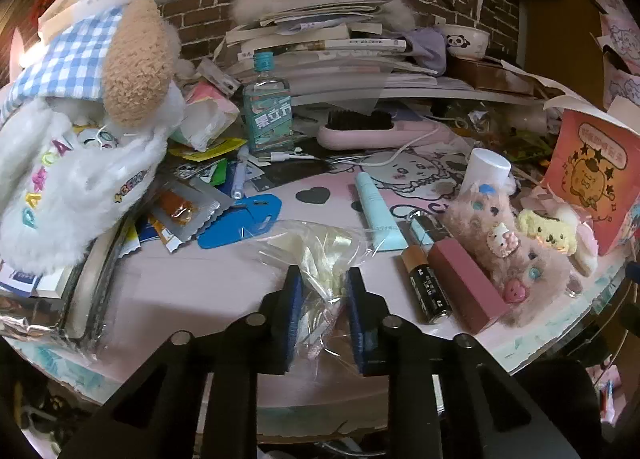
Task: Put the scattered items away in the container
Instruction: 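Grasp the clear plastic ribbon bag with the left gripper, then lift the bag and carry it over the open pink box, then open the left gripper to drop the bag into the box, then reach the right gripper to the pink pom-pom with bow and grasp it, then lift the pom-pom and carry it over the pink box, then open the right gripper to drop the pom-pom into the box, then grasp the black AA battery with the left gripper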
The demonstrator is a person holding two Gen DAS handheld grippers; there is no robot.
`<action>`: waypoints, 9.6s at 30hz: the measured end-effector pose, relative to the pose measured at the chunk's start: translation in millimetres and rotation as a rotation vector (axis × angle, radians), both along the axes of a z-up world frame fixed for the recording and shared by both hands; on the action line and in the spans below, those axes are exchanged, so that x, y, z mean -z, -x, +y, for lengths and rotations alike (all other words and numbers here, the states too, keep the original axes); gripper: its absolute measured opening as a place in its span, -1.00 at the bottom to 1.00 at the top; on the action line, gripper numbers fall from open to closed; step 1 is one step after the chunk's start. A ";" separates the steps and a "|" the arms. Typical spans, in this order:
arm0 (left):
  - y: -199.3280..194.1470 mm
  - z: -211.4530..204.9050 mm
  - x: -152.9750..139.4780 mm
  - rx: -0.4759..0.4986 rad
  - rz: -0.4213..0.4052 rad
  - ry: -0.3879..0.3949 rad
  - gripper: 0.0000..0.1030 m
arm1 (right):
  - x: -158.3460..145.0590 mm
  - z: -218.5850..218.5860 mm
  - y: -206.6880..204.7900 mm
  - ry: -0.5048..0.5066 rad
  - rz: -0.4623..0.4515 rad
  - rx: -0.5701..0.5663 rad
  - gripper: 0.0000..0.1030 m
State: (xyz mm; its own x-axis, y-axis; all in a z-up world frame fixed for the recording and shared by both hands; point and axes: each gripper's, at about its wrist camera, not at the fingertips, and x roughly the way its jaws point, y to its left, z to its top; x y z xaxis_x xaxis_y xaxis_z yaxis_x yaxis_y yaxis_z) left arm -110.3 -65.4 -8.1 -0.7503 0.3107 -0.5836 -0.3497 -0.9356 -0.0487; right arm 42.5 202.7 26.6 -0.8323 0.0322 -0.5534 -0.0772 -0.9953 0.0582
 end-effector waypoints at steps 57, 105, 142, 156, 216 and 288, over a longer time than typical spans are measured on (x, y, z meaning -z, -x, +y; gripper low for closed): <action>-61.8 290.0 -186.7 0.570 0.032 0.065 -0.79 | -81.6 83.0 -22.8 0.095 0.066 0.136 1.00; -60.0 55.6 -55.6 -0.078 -0.036 0.072 0.85 | -37.4 -28.0 24.2 -0.012 0.033 -0.071 1.00; -60.0 48.3 -45.5 -0.068 -0.039 0.009 0.85 | 16.1 -4.4 52.2 -0.085 0.063 0.063 0.00; -59.2 52.8 -42.9 -0.055 -0.044 0.005 0.85 | 16.8 6.5 47.4 -0.051 0.114 0.036 -0.49; -54.8 54.5 -45.0 -0.064 -0.054 0.009 0.85 | -148.7 40.1 0.8 -0.043 0.448 -0.056 -0.74; -34.6 36.7 -22.8 -0.111 -0.087 -0.018 0.02 | -34.9 -20.4 2.9 0.160 0.137 -0.456 0.99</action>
